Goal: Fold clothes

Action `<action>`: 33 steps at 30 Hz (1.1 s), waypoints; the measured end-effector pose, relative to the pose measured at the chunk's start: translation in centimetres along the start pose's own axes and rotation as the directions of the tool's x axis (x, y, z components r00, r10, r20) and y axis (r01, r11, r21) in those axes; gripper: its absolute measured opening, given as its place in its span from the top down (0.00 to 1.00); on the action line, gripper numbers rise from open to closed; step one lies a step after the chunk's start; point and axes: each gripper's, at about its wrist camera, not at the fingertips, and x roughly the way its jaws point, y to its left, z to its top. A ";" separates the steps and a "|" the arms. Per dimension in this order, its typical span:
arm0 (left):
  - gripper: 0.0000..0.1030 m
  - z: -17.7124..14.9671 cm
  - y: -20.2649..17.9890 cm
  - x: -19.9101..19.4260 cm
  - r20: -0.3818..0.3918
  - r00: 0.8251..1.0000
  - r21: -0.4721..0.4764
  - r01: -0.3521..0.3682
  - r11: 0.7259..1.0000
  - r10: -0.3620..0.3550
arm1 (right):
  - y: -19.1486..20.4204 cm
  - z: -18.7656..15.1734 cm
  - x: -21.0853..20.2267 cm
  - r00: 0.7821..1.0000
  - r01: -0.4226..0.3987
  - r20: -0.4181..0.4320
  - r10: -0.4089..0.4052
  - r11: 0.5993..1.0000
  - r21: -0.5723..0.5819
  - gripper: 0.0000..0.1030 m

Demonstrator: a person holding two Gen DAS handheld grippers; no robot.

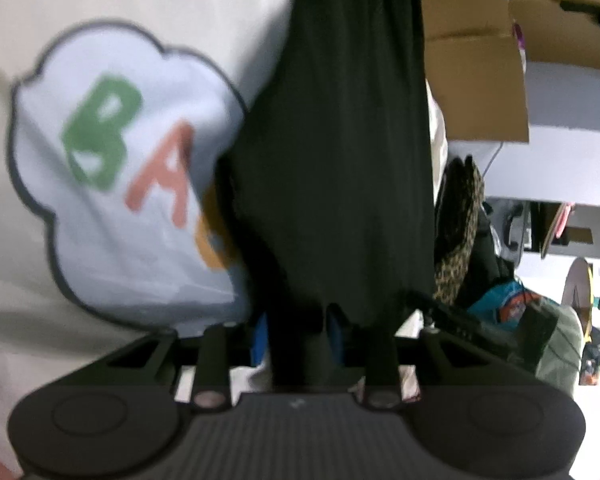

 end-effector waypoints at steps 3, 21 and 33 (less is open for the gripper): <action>0.68 -0.7 0.0 0.4 -0.019 1.000 0.010 0.004 1.000 -0.004 | -0.4 -0.1 -0.2 1.000 0.016 0.008 -0.016 1.000 0.006 0.70; 0.70 -4.5 0.3 3.4 -0.073 0.995 0.051 0.073 0.996 -0.069 | -2.2 -1.0 0.2 0.999 0.038 0.013 -0.038 0.999 0.015 0.70; 0.94 -4.8 -0.4 4.0 -0.103 0.995 0.039 0.022 0.999 -0.018 | -2.2 -1.6 -1.8 0.996 0.033 0.078 -0.034 0.999 0.022 0.68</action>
